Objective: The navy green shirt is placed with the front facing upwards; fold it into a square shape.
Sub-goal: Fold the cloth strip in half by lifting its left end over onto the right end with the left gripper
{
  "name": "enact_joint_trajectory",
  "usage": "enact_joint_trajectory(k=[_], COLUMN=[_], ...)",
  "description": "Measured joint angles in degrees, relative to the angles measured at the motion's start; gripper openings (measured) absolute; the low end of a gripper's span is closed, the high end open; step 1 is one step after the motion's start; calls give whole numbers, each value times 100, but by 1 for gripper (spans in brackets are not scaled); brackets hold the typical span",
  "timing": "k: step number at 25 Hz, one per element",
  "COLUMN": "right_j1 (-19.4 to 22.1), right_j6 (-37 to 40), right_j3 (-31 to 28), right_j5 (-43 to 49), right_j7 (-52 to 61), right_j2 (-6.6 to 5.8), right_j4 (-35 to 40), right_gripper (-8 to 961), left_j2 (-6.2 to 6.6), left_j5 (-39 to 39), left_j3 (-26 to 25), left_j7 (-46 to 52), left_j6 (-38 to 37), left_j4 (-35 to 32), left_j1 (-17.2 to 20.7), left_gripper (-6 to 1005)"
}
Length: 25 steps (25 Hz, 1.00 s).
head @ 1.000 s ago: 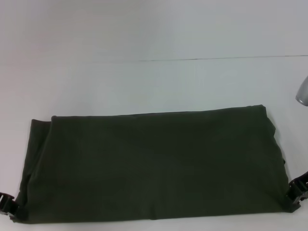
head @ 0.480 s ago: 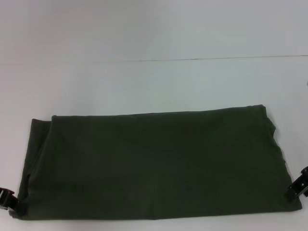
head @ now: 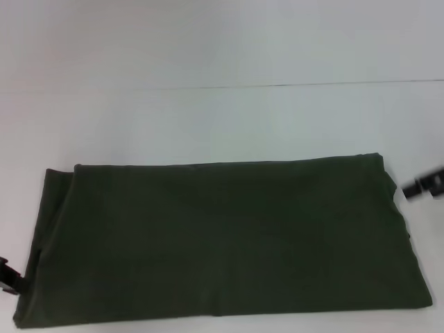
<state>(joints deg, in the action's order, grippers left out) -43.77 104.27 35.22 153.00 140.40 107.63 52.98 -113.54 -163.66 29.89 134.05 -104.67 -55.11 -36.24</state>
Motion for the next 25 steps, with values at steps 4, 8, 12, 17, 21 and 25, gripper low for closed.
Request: enact_joint_trajectory(k=[4,8,12,17,21,25], right_j1=[80,188,248,330,378,345], right_j6=[-448,-843,-1125,-1405,-1490,-1716], right_j3=[-248,-263,-273,-288,-171,395], right_j5=[-939,-1976,-2944,-3801,-4102,-4032], right_j7=[-114,-384,-891,-1829,-2397,-2739], right_j2=[-20,42,140,424,646,824], right_j4=[-85,-319,-807,-1302,-1537,-1598], right_gripper=[809,809,808,809,809,808], left_j2=[21,3,26,123,244,295], left_j5=[-4,4,128,596,813,716], left_j3=[32,-168,-694,-1081,-1102,-1067], left_j7=[189,393,434,336,-9,-138], left_j6=[-107,-8,162,449,505,658], left_j4=[-93,-224,-158,251,571,676], left_j1=[33,84,34,-54,-125,-213], left_gripper=[51,163,318,598,753,800])
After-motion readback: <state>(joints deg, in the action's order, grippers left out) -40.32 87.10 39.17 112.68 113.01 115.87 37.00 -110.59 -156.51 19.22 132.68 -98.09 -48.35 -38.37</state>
